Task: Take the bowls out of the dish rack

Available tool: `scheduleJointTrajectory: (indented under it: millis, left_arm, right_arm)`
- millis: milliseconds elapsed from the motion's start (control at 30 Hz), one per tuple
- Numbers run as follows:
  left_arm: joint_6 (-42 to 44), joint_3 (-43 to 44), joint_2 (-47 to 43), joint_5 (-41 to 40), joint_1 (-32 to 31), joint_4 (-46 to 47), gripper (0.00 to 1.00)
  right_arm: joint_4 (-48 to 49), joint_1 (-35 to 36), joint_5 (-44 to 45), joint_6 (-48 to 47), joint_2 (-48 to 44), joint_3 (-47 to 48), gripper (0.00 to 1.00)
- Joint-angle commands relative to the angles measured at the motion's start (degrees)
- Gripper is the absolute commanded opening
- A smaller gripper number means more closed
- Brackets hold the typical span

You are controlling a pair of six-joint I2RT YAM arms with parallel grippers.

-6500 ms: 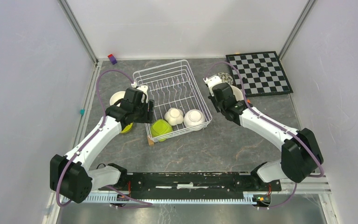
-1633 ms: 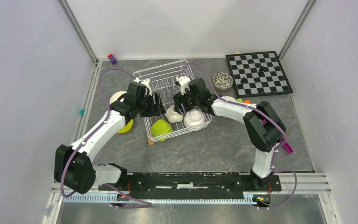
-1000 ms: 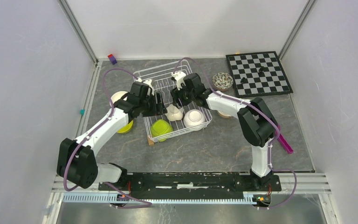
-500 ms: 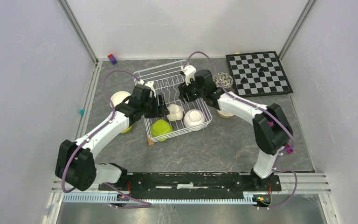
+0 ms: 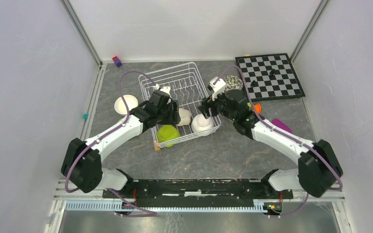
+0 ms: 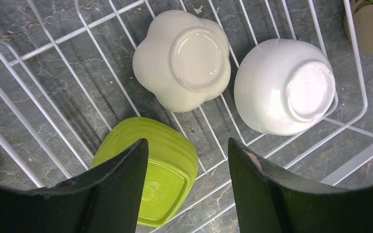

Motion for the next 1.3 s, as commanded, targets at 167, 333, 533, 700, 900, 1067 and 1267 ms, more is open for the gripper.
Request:
scheduleJointTrajectory:
  millis: [167, 333, 533, 700, 900, 1067, 1267]
  left_arm:
    - [2.7, 3.4, 2.4, -5.4, -2.0, 0.1, 0.67]
    - [3.3, 5.3, 5.7, -5.8, -2.0, -0.2, 0.65]
    - [4.7, 9.0, 10.5, -7.3, -2.0, 1.1, 0.65]
    - [4.9, 12.1, 15.1, -9.9, -2.0, 0.7, 0.62]
    - [3.4, 15.1, 19.9, -13.4, -2.0, -1.1, 0.54]
    - [3.2, 15.8, 21.5, -14.7, -1.9, -0.5, 0.51]
    - [3.2, 17.7, 23.0, -16.2, -1.7, -0.6, 0.50]
  right_arm:
    - [10.6, 0.1, 4.1, 0.8, -9.8, -8.7, 0.90]
    - [9.1, 0.1, 3.3, 1.3, -8.9, -7.7, 0.90]
    - [9.2, 0.0, 2.6, 1.3, -9.0, -7.4, 0.90]
    - [9.4, 0.1, 3.0, 1.1, -9.3, -7.9, 0.90]
    - [7.7, 0.1, 4.7, 2.3, -6.5, -6.7, 0.90]
    - [7.2, 0.0, 5.2, 3.6, -5.5, -6.1, 0.90]
    - [5.6, 0.1, 6.2, 3.2, -5.6, -5.8, 0.90]
